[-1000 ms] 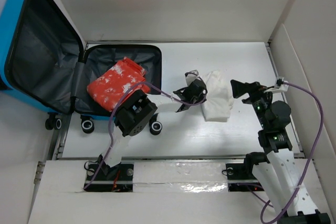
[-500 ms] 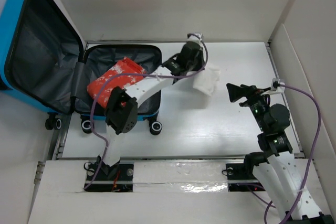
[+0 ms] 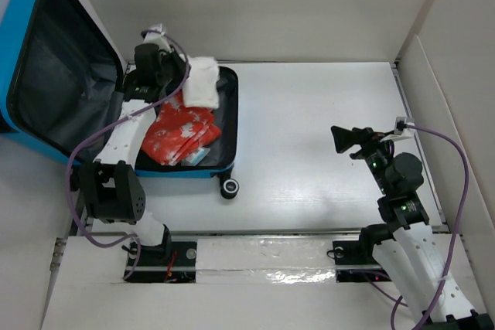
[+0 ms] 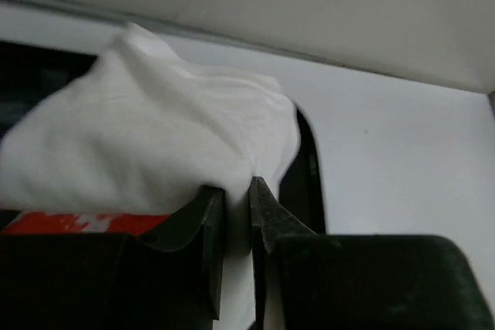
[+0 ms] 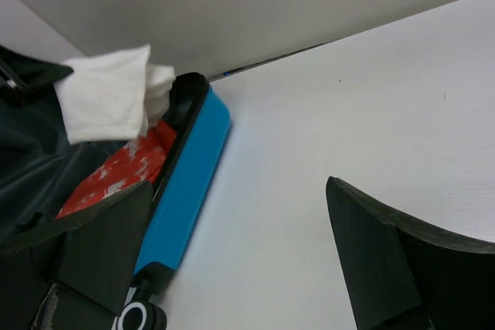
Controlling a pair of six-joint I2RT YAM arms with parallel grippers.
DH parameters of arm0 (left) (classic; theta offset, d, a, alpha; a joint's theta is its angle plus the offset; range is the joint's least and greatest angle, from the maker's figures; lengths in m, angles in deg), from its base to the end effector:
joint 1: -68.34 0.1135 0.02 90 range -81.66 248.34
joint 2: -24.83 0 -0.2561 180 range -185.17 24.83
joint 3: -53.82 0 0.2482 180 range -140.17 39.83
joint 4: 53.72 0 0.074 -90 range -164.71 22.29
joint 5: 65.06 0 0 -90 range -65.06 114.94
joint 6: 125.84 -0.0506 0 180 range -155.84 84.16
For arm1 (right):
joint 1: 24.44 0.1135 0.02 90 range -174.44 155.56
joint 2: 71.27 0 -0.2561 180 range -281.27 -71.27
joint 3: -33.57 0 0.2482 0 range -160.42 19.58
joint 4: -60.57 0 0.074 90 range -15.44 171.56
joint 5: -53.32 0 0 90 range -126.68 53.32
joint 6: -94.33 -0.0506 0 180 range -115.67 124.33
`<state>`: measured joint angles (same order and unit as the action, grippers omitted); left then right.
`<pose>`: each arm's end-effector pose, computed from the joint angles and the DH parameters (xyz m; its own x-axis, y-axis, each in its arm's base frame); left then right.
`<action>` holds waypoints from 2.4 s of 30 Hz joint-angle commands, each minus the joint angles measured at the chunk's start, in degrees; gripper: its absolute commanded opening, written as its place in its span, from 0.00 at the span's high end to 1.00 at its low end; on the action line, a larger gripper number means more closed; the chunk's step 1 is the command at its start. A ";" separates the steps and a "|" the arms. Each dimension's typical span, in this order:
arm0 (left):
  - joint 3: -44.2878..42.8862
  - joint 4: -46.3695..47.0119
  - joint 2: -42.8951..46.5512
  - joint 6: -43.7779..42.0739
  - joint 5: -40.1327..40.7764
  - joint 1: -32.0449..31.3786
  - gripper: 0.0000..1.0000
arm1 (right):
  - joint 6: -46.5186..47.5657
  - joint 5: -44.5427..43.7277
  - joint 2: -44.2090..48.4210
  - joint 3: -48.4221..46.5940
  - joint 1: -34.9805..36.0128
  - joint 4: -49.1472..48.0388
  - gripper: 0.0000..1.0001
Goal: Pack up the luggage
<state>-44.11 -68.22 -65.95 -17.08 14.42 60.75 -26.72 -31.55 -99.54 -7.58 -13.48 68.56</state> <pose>0.3878 -0.0610 0.3846 -0.2196 -0.2897 -0.9316 0.2521 0.9056 -0.3411 0.1566 0.0349 0.3007 -0.0711 0.5095 -0.8575 -0.2803 0.8149 0.5074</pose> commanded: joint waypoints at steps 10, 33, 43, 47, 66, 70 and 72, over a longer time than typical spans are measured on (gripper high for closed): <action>21.44 -3.70 5.78 13.90 -2.84 12.52 0.91 | 1.87 2.34 -0.82 0.70 0.46 -2.97 0.00; 46.58 -18.30 46.13 19.56 -0.10 20.25 0.78 | 3.36 11.23 -3.81 -0.18 2.05 -3.23 0.57; 48.70 -13.12 32.70 18.85 4.28 11.82 0.79 | 3.01 10.70 -4.16 0.26 2.05 -3.49 0.53; 46.00 -11.87 28.12 19.12 6.83 10.23 0.77 | 2.75 10.78 -4.34 0.53 2.05 -4.02 0.52; 30.66 -35.07 53.78 22.88 65.53 10.23 0.89 | 4.42 16.05 -4.95 -0.88 2.57 -3.23 0.88; 35.15 -32.03 55.97 18.61 71.70 10.23 0.62 | 5.12 17.02 -4.34 -1.41 3.18 -2.35 0.78; 35.69 -27.45 55.20 16.49 71.43 10.76 0.46 | 5.12 16.94 -4.25 -1.23 3.19 -2.61 0.72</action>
<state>-8.29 -99.81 -11.44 1.13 78.29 71.06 -22.74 -16.08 -104.59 -6.73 -11.01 67.51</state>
